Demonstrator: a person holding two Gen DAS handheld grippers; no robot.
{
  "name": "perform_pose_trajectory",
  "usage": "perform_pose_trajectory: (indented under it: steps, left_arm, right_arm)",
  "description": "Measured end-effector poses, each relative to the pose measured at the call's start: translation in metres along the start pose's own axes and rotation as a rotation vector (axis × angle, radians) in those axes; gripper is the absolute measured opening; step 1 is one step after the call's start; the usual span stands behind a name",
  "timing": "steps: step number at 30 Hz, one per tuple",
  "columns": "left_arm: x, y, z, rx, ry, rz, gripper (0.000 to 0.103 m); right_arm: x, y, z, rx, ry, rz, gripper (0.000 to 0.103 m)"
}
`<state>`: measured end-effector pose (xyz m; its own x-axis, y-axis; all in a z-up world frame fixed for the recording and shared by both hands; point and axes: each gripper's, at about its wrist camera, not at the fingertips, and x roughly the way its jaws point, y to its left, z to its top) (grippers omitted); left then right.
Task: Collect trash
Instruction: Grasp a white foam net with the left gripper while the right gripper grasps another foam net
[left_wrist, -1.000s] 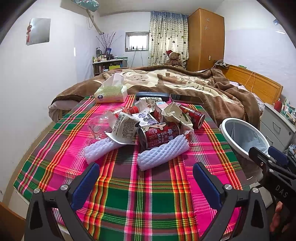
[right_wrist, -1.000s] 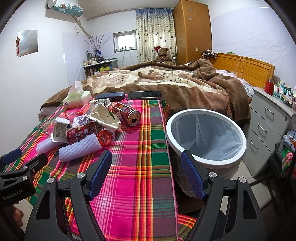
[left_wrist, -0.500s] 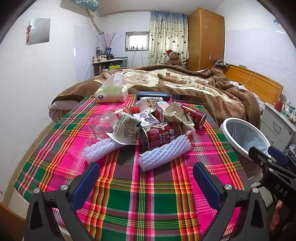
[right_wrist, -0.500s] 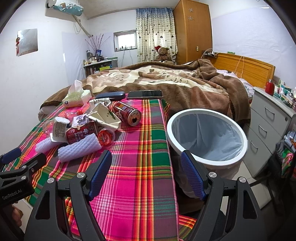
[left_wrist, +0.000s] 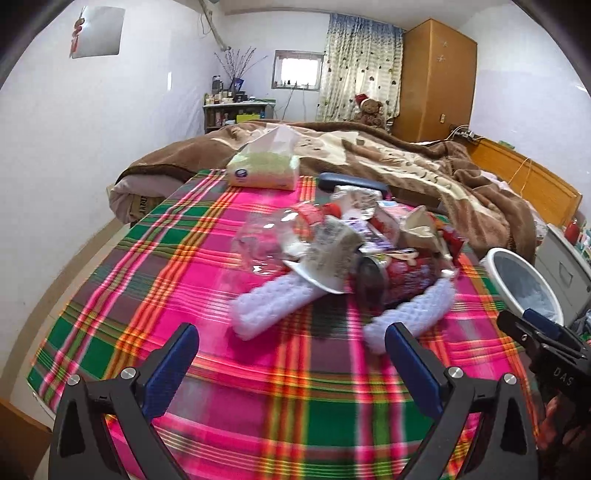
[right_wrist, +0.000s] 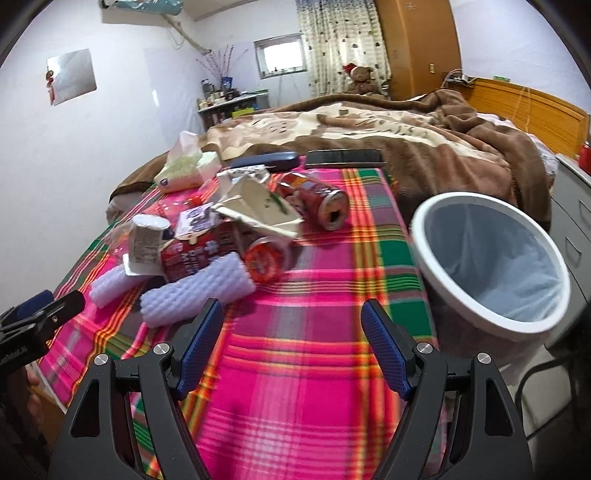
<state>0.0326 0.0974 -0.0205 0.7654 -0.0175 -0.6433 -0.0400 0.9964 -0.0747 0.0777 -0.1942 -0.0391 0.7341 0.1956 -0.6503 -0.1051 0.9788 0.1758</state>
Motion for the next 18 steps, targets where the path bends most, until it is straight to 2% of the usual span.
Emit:
perform_pose_trajectory:
  steps: [5, 7, 12, 18]
  left_arm:
    - [0.013, 0.017, 0.003, 0.021, 0.022, 0.006, 0.102]
    - [0.023, 0.022, 0.005, 0.036, 0.05, -0.007, 0.095]
    - [0.042, 0.029, 0.012, 0.067, 0.085, -0.027, 0.086]
    - [0.063, 0.023, 0.02, 0.143, 0.135, -0.077, 0.086]
  right_arm:
    - [0.007, 0.009, -0.001, 0.011, 0.025, 0.058, 0.078]
    - [0.011, 0.013, -0.002, 0.018, 0.041, 0.08, 0.078]
    - [0.026, 0.023, -0.002, 0.085, 0.105, 0.14, 0.072]
    - [0.04, 0.033, 0.0, 0.146, 0.156, 0.196, 0.072]
